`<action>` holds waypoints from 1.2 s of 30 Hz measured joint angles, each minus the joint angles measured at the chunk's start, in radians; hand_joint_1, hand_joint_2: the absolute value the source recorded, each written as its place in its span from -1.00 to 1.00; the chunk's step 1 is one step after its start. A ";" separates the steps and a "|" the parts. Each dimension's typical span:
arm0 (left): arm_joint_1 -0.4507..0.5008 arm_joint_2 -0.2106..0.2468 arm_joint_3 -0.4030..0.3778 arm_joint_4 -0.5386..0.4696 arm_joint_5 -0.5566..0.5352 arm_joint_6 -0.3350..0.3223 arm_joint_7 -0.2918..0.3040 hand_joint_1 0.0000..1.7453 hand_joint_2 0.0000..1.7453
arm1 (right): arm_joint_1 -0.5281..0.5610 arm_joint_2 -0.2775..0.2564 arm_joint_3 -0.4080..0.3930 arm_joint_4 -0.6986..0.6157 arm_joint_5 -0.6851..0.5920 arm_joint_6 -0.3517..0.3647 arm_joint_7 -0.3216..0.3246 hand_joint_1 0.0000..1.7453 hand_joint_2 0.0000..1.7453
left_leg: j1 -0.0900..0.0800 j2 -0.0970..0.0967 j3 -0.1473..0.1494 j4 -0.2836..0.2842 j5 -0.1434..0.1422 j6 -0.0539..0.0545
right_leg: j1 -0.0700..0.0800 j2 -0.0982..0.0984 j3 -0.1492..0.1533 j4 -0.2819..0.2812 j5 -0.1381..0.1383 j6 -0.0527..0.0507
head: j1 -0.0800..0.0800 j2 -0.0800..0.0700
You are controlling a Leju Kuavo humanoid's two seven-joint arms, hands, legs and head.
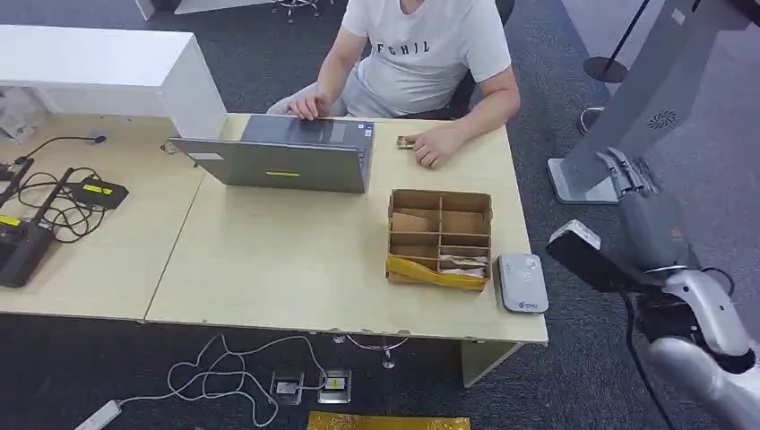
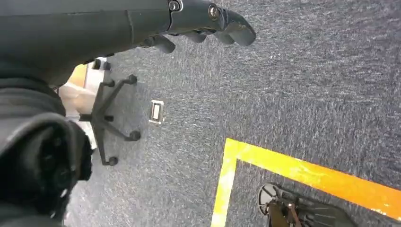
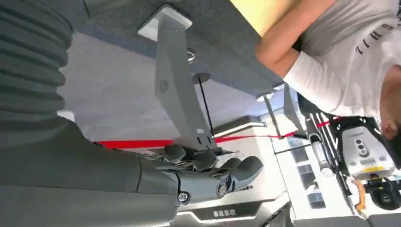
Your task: Pass the card to the sensor for recognition and then transmit it.
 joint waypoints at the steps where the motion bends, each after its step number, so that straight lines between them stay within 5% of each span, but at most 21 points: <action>1: -0.001 -0.001 0.000 0.000 -0.001 0.000 0.000 -1.00 -1.00 | 0.012 0.014 0.000 0.016 0.044 -0.001 -0.005 -1.00 1.00 | 0.000 0.000 0.000 0.000 0.000 0.000 | 0.000 0.000 0.000 0.000 0.000 0.000 | 0.000 0.000; 8: -0.001 -0.010 -0.001 0.000 -0.014 -0.001 0.003 -1.00 -1.00 | 0.049 0.109 0.000 0.154 0.210 -0.009 -0.034 -1.00 1.00 | 0.000 0.000 0.000 0.000 0.000 0.000 | 0.000 0.000 0.000 0.000 0.000 0.000 | 0.000 0.000; 17: -0.001 -0.012 -0.001 0.000 -0.014 0.000 0.003 -1.00 -1.00 | 0.057 0.146 0.000 0.198 0.228 -0.005 -0.033 -1.00 1.00 | 0.000 0.000 0.000 0.000 0.000 0.000 | 0.000 0.000 0.000 0.000 0.000 0.000 | 0.000 0.000; 36: -0.002 -0.015 -0.002 0.000 -0.028 -0.019 0.002 -1.00 -1.00 | 0.094 0.341 -0.042 0.308 0.406 0.084 0.022 -1.00 1.00 | 0.000 0.000 0.000 0.000 0.000 0.000 | 0.000 0.000 0.000 0.000 0.000 0.000 | 0.000 0.000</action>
